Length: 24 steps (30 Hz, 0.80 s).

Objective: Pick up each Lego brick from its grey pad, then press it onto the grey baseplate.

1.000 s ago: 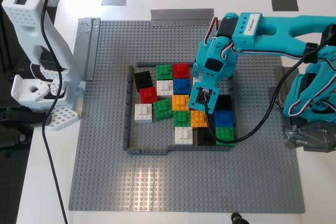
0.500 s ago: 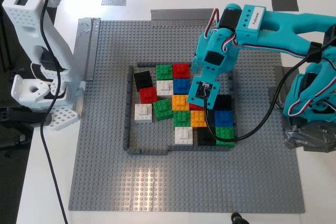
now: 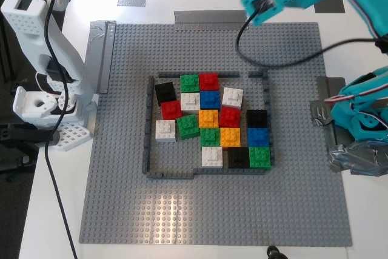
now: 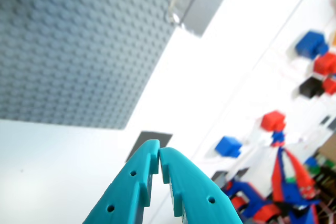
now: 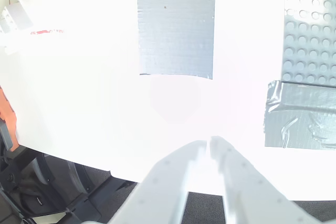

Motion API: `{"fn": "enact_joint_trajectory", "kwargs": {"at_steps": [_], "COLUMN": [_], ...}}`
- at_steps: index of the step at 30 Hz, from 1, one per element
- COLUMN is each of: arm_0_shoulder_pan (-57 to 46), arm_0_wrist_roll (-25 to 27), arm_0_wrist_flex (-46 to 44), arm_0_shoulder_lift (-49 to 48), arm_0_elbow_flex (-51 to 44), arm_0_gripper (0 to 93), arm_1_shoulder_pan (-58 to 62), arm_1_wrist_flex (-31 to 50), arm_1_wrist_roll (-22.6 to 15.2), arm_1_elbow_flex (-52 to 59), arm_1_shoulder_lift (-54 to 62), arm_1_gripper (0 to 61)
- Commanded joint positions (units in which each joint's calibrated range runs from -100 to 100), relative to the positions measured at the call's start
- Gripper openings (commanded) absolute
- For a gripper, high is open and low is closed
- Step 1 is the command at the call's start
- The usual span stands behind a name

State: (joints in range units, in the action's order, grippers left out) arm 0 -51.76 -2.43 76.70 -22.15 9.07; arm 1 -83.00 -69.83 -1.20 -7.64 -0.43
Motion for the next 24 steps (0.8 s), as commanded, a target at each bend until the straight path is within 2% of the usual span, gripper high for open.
{"fn": "enact_joint_trajectory", "kwargs": {"at_steps": [1, 13, 24], "arm_0_shoulder_pan": [-12.99, -30.03, -31.92], "arm_0_wrist_roll": [0.31, 0.26, 0.35], "arm_0_wrist_flex": [-0.45, -0.13, 0.20], "arm_0_shoulder_lift": [-2.06, -2.06, -2.75], "arm_0_elbow_flex": [0.45, 0.54, 4.79], "arm_0_gripper": [0.0, 0.0, 0.0], "arm_1_shoulder_pan": [0.19, 0.34, 0.19], "arm_1_wrist_flex": [-0.96, -2.75, -3.40], "arm_1_wrist_roll": [-0.19, -0.44, -0.24], "arm_1_elbow_flex": [-3.60, -7.48, -8.57], "arm_1_shoulder_lift": [3.01, 0.26, 0.00], "arm_1_gripper": [0.2, 0.2, 0.2]}}
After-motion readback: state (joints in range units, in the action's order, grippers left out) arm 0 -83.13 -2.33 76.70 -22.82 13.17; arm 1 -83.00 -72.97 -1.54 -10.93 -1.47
